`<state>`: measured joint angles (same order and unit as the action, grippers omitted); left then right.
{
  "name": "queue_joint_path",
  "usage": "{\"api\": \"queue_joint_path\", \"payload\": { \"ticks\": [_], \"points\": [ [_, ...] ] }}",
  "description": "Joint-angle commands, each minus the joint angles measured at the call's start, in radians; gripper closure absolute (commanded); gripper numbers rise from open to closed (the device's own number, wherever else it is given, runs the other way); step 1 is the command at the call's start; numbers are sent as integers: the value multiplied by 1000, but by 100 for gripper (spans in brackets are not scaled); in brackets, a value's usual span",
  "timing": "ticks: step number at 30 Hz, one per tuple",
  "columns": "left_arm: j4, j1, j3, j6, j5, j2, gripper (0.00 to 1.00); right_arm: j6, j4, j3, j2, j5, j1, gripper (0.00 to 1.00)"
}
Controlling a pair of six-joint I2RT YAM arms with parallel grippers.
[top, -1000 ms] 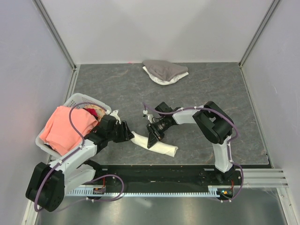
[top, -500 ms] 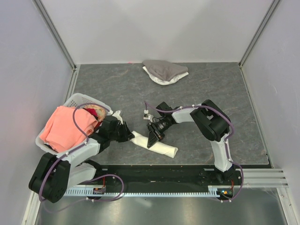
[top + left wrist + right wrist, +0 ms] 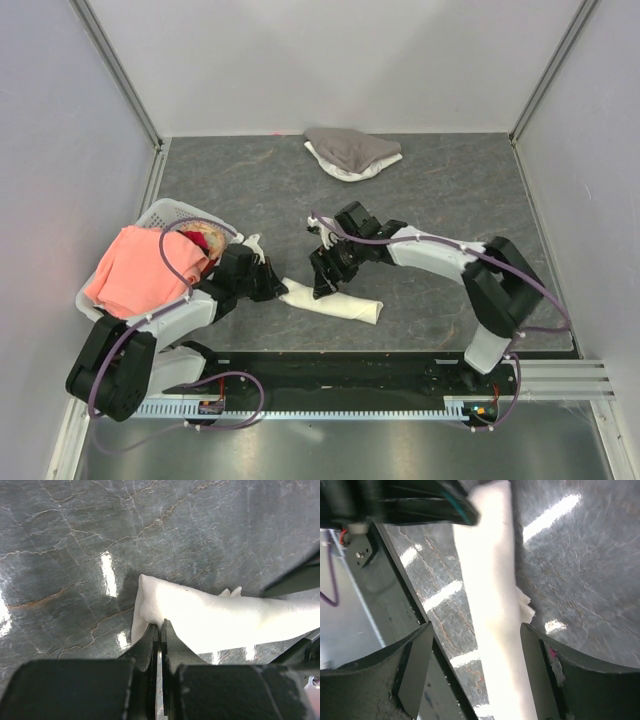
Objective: Fold the napkin, place the utensils inside, and roll it up
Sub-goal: Roll the napkin with the utensil
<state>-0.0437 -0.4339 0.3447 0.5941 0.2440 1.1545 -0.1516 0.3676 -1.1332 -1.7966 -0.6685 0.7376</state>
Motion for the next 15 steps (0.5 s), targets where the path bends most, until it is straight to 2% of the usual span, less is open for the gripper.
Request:
{"api": "queue_joint_path", "payload": {
  "ticks": [1, 6, 11, 15],
  "points": [
    [103, 0, 56, -2, -34, 39, 98, 132, -38, 59, 189, 360, 135, 20],
    [186, 1, 115, 13, -18, 76, 98, 219, -119, 144, 263, 680, 291, 19],
    [231, 1, 157, -5, 0, 93, 98, 265, -185, 188, 237, 790, 373, 19],
    [242, 1, 163, -10, 9, 90, 98, 282, -197, 184, 184, 805, 402, 20]
  ]
}}
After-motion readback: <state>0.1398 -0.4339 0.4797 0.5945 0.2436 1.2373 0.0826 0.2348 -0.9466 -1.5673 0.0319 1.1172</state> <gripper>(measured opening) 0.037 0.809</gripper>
